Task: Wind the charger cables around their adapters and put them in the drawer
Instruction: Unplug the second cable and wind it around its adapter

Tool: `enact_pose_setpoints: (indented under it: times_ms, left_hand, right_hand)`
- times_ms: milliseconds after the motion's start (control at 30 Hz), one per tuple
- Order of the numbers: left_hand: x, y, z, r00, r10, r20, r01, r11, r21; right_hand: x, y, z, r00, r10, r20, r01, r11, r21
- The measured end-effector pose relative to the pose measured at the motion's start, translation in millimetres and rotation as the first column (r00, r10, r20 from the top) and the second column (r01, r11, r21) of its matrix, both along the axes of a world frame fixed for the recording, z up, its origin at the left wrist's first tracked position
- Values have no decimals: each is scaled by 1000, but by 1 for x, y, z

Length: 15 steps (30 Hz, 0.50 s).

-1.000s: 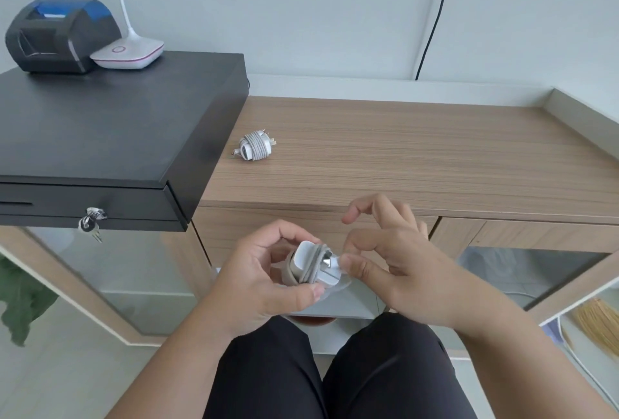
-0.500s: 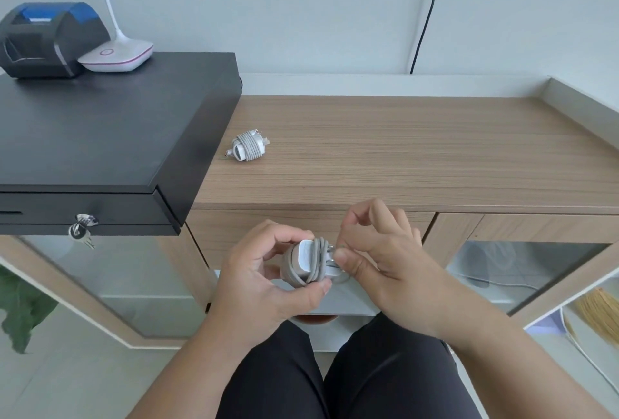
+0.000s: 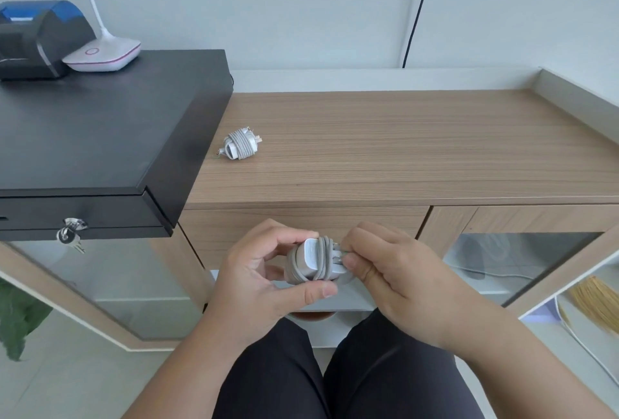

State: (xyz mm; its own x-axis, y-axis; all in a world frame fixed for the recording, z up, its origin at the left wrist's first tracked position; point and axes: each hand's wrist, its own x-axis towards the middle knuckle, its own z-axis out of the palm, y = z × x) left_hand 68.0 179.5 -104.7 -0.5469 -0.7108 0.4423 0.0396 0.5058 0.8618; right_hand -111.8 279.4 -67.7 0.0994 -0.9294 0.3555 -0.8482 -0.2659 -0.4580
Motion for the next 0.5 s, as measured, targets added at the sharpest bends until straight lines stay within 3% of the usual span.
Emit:
enact_pose_setpoints:
  times_ms: [167, 233, 367, 433, 500]
  left_hand:
    - [-3, 2, -1, 1000, -26, -8, 26, 999, -31]
    - [-3, 1, 0, 1000, -25, -7, 25, 999, -45]
    - [-2, 2, 0, 999, -43, -26, 42, 998, -37]
    - [-3, 3, -1, 996, -63, -65, 67, 996, 63]
    - [-4, 6, -1, 986, -88, -138, 113, 976, 186]
  right_hand:
    - [-3, -1, 6, 991, 10, -132, -15, 999, -37]
    - [-2, -1, 7, 994, 1, -109, -3, 1000, -19]
    - [-1, 2, 2, 966, 0, 259, -23, 996, 86]
    - [1, 3, -1, 837, -48, 544, -7, 995, 100]
    - [5, 2, -1, 637, -107, 764, 24, 993, 119]
